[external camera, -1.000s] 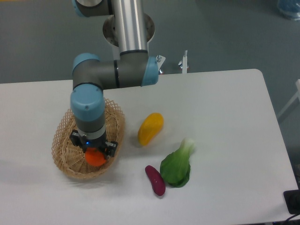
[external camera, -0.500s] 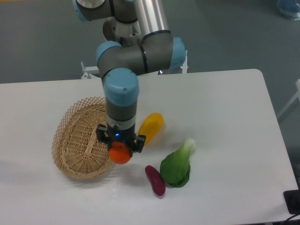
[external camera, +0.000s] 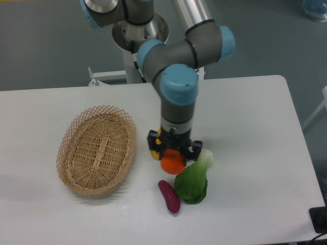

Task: Pick up the orange from the basket
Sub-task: 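Lift the orange out of the basket and carry it away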

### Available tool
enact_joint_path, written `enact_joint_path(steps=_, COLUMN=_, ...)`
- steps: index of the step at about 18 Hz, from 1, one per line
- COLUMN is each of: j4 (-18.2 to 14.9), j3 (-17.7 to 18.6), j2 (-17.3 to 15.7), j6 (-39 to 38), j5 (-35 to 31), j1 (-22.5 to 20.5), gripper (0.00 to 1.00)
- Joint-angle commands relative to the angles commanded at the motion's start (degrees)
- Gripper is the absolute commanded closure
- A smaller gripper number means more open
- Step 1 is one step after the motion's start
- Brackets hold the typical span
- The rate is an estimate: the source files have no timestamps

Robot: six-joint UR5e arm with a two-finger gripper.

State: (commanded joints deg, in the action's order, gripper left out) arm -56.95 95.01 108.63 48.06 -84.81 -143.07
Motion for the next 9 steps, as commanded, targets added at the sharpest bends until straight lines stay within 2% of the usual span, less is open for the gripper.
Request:
enact_joint_path(steps=4, j4=0.61, j3=0.09, j2=0.26, j6=5.19, j5=-0.35, j1=-1.68, gripper=0.64)
enact_joint_path(steps=9, j4=0.61, j3=0.17, j2=0.61, j6=16.09, j5=-2.45, j1=-3.62, gripper=0.61)
